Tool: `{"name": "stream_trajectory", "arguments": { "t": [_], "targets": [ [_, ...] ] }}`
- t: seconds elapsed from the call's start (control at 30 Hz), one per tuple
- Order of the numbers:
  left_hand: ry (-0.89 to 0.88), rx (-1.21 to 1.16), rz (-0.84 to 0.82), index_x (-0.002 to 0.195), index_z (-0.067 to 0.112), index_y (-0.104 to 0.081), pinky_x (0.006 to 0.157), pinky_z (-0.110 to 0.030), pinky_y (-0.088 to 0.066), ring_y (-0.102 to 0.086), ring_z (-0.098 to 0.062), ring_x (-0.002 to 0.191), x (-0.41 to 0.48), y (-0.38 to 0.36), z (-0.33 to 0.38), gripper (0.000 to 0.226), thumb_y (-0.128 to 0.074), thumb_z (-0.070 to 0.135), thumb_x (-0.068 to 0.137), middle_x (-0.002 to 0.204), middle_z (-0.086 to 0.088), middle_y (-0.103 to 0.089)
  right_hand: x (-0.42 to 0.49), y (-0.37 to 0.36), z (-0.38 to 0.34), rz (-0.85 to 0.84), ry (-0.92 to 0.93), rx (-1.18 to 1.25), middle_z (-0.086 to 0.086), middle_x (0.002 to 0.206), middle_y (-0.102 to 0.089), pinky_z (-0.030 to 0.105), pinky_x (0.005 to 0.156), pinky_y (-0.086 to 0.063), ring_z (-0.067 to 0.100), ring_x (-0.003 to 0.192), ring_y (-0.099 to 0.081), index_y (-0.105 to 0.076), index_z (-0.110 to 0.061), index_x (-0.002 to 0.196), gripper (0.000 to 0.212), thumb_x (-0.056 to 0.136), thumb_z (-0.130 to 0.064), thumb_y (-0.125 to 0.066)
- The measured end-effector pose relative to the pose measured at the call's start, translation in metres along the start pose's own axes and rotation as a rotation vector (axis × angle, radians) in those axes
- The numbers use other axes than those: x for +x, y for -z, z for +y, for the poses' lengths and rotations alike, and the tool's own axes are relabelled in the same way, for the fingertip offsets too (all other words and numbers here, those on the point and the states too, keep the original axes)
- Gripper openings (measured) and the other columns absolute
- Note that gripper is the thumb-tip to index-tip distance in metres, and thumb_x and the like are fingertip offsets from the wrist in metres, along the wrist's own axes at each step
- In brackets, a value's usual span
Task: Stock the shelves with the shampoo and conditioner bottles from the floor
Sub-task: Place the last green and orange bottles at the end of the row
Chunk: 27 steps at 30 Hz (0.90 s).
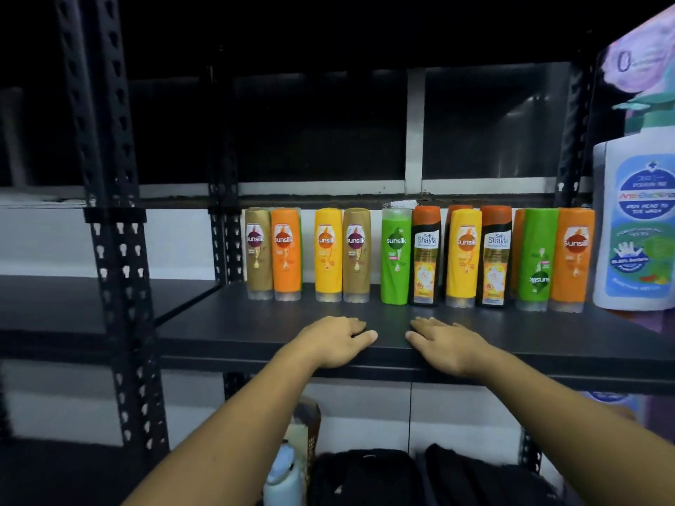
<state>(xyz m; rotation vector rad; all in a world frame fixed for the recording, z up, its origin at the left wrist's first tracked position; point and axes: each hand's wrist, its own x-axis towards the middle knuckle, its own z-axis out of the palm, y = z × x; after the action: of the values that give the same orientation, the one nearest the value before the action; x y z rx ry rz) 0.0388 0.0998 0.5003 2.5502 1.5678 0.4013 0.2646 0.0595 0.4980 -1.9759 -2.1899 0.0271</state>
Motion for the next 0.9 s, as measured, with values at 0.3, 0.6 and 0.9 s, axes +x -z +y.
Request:
{"name": "stream_trajectory", "arguments": {
  "t": [0.3,0.6,0.9],
  "targets": [
    [-0.044,-0.085,0.01,0.133,0.021,-0.068,0.105,-0.035,-0.048,-0.06,-0.019,0.123,0.032,0.009,0.014,0.046,-0.058,0.05,0.099,0.135,0.0,-0.066,0.024,0.01,0.01,0.091,-0.098,0.279,0.01,0.159,-0.039,0.039,0.117,-0.033,0.028,0.144,-0.038,-0.036,-0.014,0.153,0.056,0.106,-0.044,-0.037],
    [0.156,-0.486,0.283,0.133,0.017,-0.051,0.094,-0.03,-0.046,-0.059,-0.026,0.124,0.136,0.0,0.044,0.05,-0.071,0.039,0.094,0.137,-0.003,-0.062,0.099,0.014,0.046,0.423,-0.24,0.615,0.009,0.125,-0.066,0.037,0.093,-0.049,0.03,0.118,-0.06,-0.05,-0.012,0.127,0.042,0.094,-0.03,-0.069],
    [0.203,-0.457,0.367,0.129,0.017,-0.045,0.087,-0.036,-0.052,-0.065,-0.03,0.112,0.183,-0.025,0.046,0.042,-0.068,0.033,0.097,0.124,-0.007,-0.067,0.14,0.006,0.061,0.479,-0.289,0.634,0.004,0.102,-0.065,0.035,0.076,-0.05,0.026,0.095,-0.065,-0.043,-0.016,0.129,0.04,0.096,-0.014,-0.065]
  ]
}}
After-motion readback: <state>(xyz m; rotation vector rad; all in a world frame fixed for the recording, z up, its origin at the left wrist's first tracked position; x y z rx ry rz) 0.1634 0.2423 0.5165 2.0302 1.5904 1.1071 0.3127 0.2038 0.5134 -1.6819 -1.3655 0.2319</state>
